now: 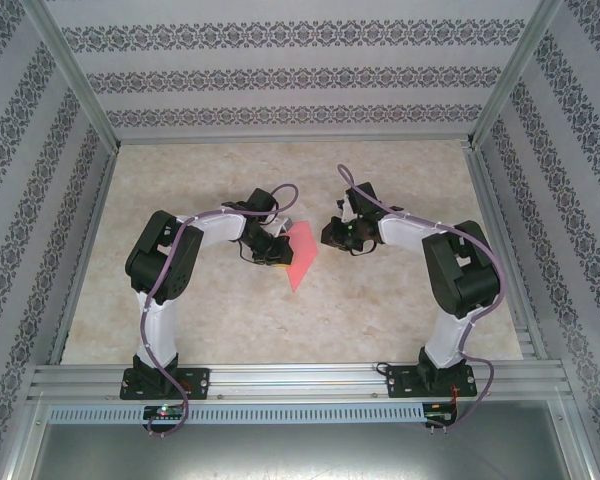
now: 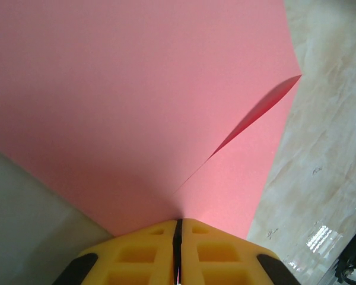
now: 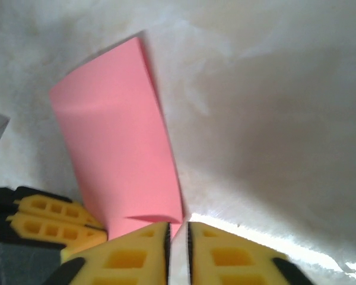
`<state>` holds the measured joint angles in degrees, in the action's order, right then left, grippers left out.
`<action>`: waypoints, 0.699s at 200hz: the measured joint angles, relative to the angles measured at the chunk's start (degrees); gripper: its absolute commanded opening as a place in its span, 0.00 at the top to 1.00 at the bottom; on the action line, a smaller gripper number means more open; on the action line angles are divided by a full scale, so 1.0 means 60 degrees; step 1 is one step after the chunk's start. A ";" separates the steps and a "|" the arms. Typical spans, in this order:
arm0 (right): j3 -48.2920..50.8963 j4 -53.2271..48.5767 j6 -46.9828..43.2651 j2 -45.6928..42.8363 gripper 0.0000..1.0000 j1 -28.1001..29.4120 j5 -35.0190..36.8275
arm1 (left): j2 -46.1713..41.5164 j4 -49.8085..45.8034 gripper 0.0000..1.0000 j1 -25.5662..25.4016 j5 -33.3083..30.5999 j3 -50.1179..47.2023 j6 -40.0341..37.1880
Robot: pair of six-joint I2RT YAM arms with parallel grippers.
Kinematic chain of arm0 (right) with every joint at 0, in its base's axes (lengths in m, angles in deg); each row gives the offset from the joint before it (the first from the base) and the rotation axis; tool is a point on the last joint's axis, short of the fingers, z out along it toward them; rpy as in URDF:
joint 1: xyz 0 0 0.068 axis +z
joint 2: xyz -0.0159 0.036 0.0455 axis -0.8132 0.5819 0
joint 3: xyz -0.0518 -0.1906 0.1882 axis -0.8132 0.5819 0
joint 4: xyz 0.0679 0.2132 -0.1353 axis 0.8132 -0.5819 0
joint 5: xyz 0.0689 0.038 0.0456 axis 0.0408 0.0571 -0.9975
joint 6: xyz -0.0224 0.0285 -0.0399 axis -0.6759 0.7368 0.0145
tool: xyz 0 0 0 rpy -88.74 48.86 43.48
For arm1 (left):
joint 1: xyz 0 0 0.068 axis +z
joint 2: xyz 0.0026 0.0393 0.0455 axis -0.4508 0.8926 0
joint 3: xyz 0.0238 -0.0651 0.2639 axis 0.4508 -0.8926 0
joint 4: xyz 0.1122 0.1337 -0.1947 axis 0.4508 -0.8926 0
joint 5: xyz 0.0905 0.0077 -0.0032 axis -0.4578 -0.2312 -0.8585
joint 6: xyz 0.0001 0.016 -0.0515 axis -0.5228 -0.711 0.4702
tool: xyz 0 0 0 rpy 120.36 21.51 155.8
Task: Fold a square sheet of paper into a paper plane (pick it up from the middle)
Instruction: Third fold the triangle at the center of the table.
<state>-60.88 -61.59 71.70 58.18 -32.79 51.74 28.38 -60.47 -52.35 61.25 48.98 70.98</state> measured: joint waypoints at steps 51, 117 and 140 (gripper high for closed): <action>0.0590 -0.0069 0.0000 -0.0525 0.69 0.0255 -0.0208 | -0.0106 0.0022 0.83 -0.0036 -0.0120 -0.0011 0.0004; 0.0896 0.0182 0.0229 -0.0608 0.63 0.0612 -0.0448 | -0.0160 -0.0157 0.79 -0.0044 -0.0506 0.0208 -0.0025; 0.0907 0.0379 0.0361 -0.0597 0.63 0.0630 -0.0568 | -0.0291 -0.0237 0.78 -0.0040 -0.0776 0.0208 -0.0029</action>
<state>-55.43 -59.32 73.86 54.60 -29.00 48.33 26.63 -61.89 -52.59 56.60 50.22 70.80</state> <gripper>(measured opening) 0.365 0.216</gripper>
